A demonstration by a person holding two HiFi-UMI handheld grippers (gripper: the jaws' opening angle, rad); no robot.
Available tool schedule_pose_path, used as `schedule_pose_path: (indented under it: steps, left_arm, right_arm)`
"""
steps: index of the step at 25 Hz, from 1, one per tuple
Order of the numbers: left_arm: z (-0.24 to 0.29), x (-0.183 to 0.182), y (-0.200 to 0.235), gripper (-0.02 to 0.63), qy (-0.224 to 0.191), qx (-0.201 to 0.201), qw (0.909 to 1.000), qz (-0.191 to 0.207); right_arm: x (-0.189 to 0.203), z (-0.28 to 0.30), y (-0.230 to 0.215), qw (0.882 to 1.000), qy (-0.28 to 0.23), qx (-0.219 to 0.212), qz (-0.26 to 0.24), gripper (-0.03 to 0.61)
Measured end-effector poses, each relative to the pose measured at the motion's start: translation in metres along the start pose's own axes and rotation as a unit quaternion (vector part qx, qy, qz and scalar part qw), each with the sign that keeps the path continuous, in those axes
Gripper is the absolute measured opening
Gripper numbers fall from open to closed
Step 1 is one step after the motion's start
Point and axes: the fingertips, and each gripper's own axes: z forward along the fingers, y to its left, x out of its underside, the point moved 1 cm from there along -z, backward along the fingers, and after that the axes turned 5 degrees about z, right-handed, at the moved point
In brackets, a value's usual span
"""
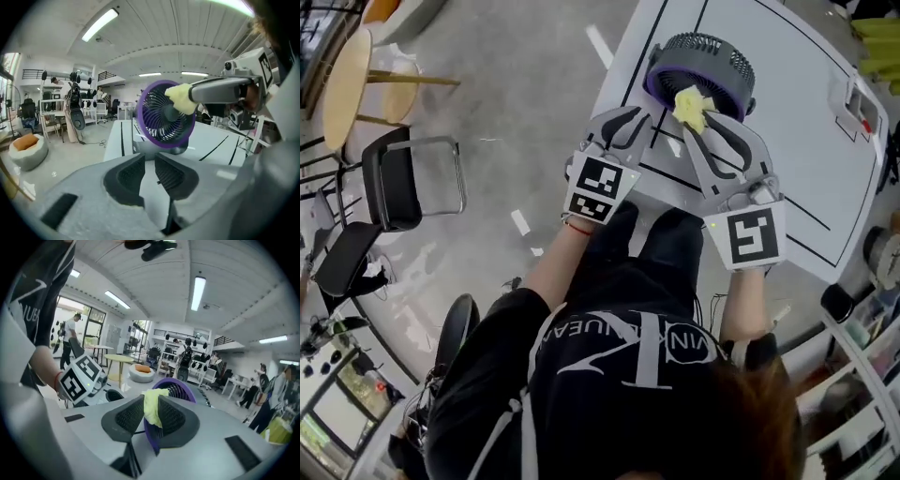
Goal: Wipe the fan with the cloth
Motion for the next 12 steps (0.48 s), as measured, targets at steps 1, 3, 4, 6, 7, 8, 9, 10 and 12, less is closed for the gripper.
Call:
schedule_pose_path:
  steps: [1,3,4,6,7,8,9,10,12]
  left_arm:
    - [0.0,-0.002,0.008,0.078,-0.006,0.004,1.0,0.006]
    - [0.002,-0.003,0.024,0.094,-0.008,0.004,0.9997,0.022]
    - [0.004,-0.002,0.033,0.098,-0.005,0.002,0.9995,0.033]
    - [0.011,-0.001,0.047,0.121,-0.001,0.006,0.9982,0.059]
    - [0.017,-0.003,0.051,0.134,-0.001,0.012,0.9972,0.074]
    - [0.023,-0.005,0.052,0.147,-0.002,0.021,0.9958,0.089]
    - [0.03,-0.006,0.051,0.156,-0.001,0.032,0.9943,0.101]
    - [0.037,-0.006,0.049,0.156,0.002,0.042,0.993,0.111]
    - [0.047,-0.006,0.044,0.153,0.011,0.059,0.9905,0.123]
  right_arm:
    - [-0.002,0.006,0.002,1.0,0.012,0.019,-0.017,0.092]
    - [-0.008,0.02,0.005,0.997,0.026,0.045,-0.059,0.092]
    - [-0.012,0.026,0.007,0.994,0.031,0.052,-0.086,0.092]
    - [-0.015,0.037,0.011,0.986,0.045,0.062,-0.145,0.093]
    - [-0.015,0.041,0.012,0.981,0.055,0.067,-0.172,0.094]
    - [-0.014,0.044,0.013,0.976,0.065,0.072,-0.195,0.094]
    - [-0.013,0.045,0.014,0.971,0.073,0.077,-0.213,0.094]
    - [-0.011,0.046,0.014,0.967,0.08,0.082,-0.227,0.094]
    - [-0.009,0.049,0.015,0.961,0.089,0.089,-0.245,0.094]
